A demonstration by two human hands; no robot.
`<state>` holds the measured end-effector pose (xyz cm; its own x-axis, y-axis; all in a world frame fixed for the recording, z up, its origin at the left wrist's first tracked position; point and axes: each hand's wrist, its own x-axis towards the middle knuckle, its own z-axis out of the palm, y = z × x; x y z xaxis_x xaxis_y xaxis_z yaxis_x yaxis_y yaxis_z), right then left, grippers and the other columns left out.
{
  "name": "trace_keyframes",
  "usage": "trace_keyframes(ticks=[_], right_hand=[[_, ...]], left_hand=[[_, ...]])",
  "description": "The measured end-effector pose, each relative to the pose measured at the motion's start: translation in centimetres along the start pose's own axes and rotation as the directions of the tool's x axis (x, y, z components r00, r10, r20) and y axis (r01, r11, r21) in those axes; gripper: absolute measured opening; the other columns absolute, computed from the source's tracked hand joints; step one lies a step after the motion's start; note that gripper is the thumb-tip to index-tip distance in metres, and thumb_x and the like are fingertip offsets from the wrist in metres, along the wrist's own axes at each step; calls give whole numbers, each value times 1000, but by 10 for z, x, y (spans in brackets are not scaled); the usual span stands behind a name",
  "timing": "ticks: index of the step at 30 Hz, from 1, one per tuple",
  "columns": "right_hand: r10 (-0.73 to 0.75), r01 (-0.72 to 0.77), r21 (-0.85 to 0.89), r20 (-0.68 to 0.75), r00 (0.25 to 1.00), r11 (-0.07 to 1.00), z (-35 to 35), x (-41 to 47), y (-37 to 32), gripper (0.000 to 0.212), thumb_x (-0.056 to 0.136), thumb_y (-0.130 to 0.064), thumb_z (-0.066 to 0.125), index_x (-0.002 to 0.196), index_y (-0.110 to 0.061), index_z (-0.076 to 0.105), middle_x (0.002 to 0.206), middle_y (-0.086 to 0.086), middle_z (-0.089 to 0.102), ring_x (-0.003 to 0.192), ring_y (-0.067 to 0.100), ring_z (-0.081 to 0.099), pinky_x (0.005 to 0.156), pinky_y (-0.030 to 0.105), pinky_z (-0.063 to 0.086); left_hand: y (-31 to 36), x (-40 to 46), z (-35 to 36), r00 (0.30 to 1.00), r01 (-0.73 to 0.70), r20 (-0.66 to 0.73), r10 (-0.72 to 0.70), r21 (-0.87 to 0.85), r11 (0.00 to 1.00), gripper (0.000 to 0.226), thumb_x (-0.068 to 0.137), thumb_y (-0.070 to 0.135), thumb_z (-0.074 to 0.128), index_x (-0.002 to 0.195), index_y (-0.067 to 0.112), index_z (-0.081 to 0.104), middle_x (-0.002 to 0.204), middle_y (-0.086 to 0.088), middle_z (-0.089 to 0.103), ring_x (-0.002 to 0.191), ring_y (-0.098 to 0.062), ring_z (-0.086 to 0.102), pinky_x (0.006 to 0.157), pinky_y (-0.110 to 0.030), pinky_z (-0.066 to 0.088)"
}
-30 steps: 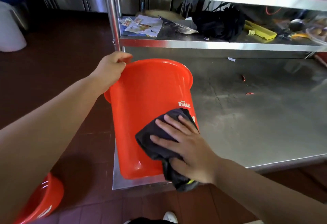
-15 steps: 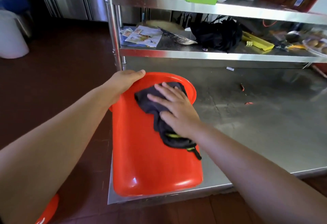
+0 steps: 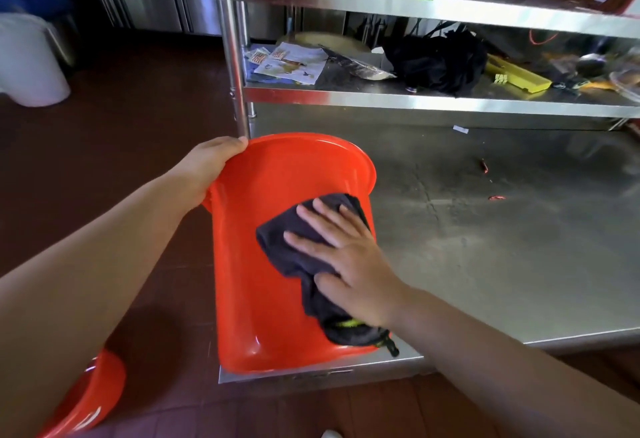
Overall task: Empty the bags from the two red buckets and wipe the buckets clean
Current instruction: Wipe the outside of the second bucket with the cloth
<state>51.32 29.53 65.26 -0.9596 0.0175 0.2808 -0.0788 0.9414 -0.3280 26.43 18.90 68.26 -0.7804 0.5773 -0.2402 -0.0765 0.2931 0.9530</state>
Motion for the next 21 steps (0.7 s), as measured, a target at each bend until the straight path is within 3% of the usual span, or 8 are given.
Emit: trace_keyframes(ticks=[3, 4, 6, 7, 9, 12, 16, 21], right_hand=[[-83, 82, 4, 52, 995, 997, 6, -24, -15, 63, 77, -30, 43, 139, -28, 47, 156, 0, 25, 147, 18, 10, 118, 45, 9], [-107, 107, 3, 66, 992, 994, 9, -29, -19, 62, 77, -31, 43, 140, -29, 47, 156, 0, 25, 147, 18, 10, 118, 46, 10], [-147, 148, -5, 86, 985, 989, 13, -31, -28, 61, 78, -34, 44, 139, -30, 47, 156, -1, 24, 147, 18, 9, 117, 47, 11], [-160, 162, -11, 91, 983, 987, 15, -29, -31, 60, 78, -35, 42, 138, -30, 48, 156, -1, 25, 147, 18, 9, 117, 48, 11], [-178, 181, -27, 97, 979, 983, 17, -23, -35, 60, 79, -37, 39, 137, -30, 49, 155, 0, 27, 147, 18, 9, 117, 47, 10], [-212, 219, -45, 124, 969, 975, 15, -10, -32, 61, 77, -38, 36, 136, -30, 51, 154, -1, 30, 147, 16, 11, 118, 45, 9], [-188, 192, -36, 105, 977, 981, 8, 21, -14, 63, 74, -34, 38, 135, -30, 52, 153, -1, 34, 146, 16, 15, 118, 42, 9], [-22, 22, 6, 0, 1000, 1000, 2, 77, 17, 61, 77, -19, 47, 137, -27, 50, 154, -1, 30, 146, 18, 16, 119, 39, 7]], left_hand=[[8, -4, -8, 995, -90, -32, 92, 61, 994, 29, 92, 12, 50, 110, 25, 68, 102, -6, 69, 81, -18, 64, 70, -31, 53], [12, -2, -8, 987, -139, -62, 146, 105, 985, 40, 88, 1, 45, 114, 23, 67, 111, -6, 67, 89, -15, 62, 78, -26, 52], [27, 0, 2, 975, -195, -66, 212, 201, 960, 49, 84, -6, 40, 114, 22, 68, 113, -5, 66, 90, -11, 61, 75, -11, 48], [35, 0, 9, 976, -194, -55, 212, 226, 955, 43, 86, -1, 43, 112, 22, 68, 112, -6, 67, 88, -10, 60, 71, -11, 47], [41, 3, 22, 991, -102, -46, 123, 317, 943, 23, 89, 26, 56, 109, 24, 68, 113, -5, 66, 91, -15, 59, 80, -22, 47], [31, 7, 22, 995, -97, 28, 94, 408, 908, 41, 80, 59, 60, 107, 29, 68, 111, 1, 66, 101, -19, 61, 97, -39, 47], [24, 13, 9, 995, -102, 21, 101, 307, 946, 39, 75, 61, 63, 97, 30, 70, 105, 3, 67, 98, -17, 62, 95, -37, 47], [15, 17, 1, 994, -103, -16, 107, 147, 984, 26, 77, 51, 68, 83, 26, 72, 70, 11, 69, 68, -7, 65, 68, -25, 48]])
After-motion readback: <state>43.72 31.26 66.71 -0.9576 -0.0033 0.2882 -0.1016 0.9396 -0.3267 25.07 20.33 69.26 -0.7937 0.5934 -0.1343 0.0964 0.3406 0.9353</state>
